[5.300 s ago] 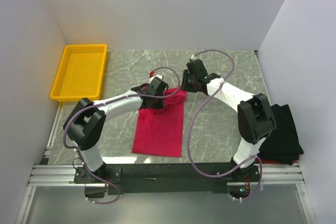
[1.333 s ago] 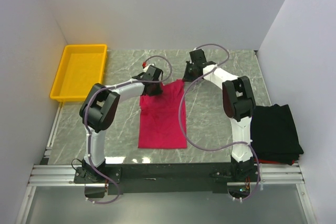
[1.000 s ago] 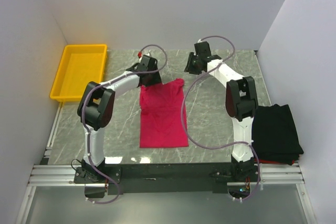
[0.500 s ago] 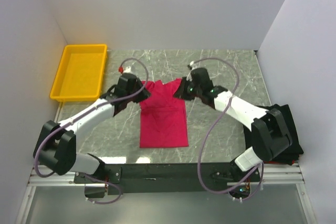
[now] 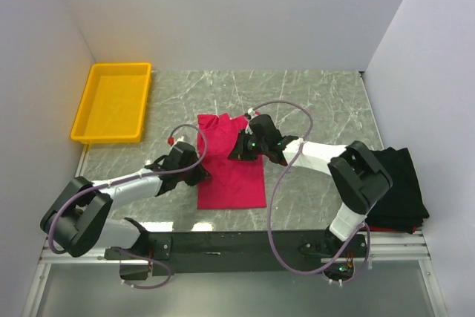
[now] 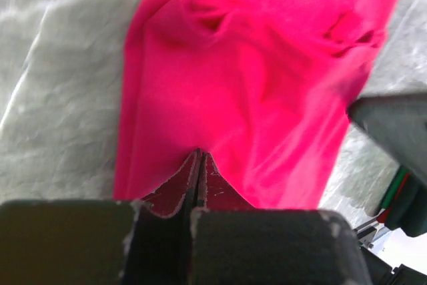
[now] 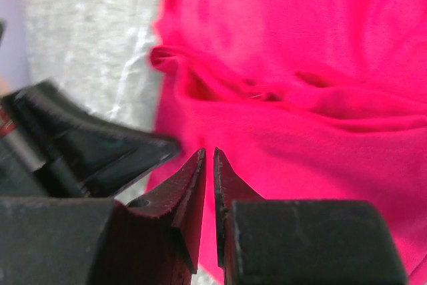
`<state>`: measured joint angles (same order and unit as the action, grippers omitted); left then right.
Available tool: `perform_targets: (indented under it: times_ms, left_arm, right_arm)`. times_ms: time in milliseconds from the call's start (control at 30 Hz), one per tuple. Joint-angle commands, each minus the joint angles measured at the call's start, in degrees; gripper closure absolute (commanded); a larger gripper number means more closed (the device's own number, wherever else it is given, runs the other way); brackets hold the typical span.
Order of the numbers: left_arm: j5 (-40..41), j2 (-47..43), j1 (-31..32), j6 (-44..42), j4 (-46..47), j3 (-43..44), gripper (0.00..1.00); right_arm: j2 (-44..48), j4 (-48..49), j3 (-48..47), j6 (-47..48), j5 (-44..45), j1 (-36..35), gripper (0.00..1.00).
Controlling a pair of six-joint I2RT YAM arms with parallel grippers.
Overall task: Fold and stack the t-shirts
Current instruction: Fold the tshirt
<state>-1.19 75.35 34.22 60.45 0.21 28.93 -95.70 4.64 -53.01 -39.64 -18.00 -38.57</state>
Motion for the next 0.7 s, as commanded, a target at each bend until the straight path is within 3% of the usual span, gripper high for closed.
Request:
perform_targets:
  times_ms: [0,267,567,667]
  left_arm:
    - [1.0,0.1,1.0,3.9,3.4,-2.5,0.99]
    - [4.2,-3.5,1.3,4.9,0.5,-5.3,0.99]
    - [4.8,-8.2,1.3,2.7,-2.3,-4.8,0.99]
    - [4.9,-12.0,1.3,-0.7,-2.4,-0.4,0.90]
  right_arm:
    - [-3.1,2.1,-2.6,-0.5,0.4,1.5,0.84]
    - [-7.4,0.3,-2.6,-0.9,1.9,8.1,0.83]
    - [-7.2,-1.7,-2.5,0.3,3.5,9.6,0.83]
    - [-6.1,-1.9,-2.3,0.4,3.7,9.6,0.83]
